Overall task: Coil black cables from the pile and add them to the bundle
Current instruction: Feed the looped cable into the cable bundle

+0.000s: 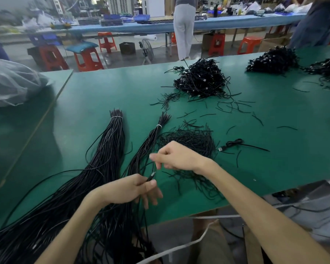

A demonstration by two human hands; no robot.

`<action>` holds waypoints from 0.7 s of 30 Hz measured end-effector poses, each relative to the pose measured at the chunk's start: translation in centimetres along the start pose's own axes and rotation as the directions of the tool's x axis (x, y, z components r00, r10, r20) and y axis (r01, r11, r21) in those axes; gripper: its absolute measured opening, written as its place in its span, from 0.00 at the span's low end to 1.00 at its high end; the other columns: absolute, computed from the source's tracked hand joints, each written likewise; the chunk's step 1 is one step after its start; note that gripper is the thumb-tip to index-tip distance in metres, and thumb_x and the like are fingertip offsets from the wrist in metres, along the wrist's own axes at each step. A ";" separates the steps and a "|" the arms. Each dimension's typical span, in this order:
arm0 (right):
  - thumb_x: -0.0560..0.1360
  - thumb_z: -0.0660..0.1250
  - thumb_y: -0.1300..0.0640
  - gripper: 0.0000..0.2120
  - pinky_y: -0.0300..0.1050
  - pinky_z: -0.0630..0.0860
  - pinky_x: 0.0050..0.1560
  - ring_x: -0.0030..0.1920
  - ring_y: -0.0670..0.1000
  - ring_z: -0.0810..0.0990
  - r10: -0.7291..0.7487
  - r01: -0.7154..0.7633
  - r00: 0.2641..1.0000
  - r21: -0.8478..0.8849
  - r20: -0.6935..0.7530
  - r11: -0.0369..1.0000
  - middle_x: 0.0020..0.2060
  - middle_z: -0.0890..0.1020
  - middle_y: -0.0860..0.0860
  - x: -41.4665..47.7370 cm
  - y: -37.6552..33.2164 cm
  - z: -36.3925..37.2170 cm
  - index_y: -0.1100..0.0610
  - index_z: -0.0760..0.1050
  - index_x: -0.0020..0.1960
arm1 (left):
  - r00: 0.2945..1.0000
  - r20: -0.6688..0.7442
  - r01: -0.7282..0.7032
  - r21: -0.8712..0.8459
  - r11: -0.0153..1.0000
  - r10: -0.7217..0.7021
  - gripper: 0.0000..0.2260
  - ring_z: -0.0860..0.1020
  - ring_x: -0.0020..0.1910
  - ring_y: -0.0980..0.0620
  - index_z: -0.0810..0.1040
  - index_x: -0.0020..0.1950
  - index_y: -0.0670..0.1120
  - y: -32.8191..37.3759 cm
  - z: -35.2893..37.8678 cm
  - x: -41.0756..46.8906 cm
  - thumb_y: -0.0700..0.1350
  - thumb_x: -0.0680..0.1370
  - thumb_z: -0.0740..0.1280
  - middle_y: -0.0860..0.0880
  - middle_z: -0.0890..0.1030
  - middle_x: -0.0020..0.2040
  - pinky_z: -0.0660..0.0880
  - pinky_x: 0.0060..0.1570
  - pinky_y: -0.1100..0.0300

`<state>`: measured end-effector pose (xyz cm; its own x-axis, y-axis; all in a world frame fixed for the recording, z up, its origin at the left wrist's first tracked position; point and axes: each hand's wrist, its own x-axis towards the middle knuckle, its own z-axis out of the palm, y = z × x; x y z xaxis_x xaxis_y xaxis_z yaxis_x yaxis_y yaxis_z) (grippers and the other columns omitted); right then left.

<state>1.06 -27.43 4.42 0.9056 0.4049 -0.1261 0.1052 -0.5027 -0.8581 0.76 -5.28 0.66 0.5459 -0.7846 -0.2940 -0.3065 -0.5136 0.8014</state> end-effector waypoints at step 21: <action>0.82 0.58 0.37 0.30 0.37 0.63 0.31 0.25 0.47 0.65 -0.094 0.124 0.990 0.339 -0.102 0.933 0.23 0.69 0.48 -0.2 1.8 7.8 0.59 0.71 0.32 | 0.809 -0.562 -0.542 -0.826 0.152 -0.174 0.20 0.72 0.31 0.55 0.79 0.44 0.49 1.7 0.1 0.7 0.59 0.85 0.57 0.56 0.71 0.31 0.77 0.46 0.60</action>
<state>-2.10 -22.43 -0.98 0.9289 0.3702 0.0070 0.0711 -0.1599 -0.9846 0.52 -6.71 1.73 0.9330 -0.3499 -0.0839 0.3019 0.6346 0.7114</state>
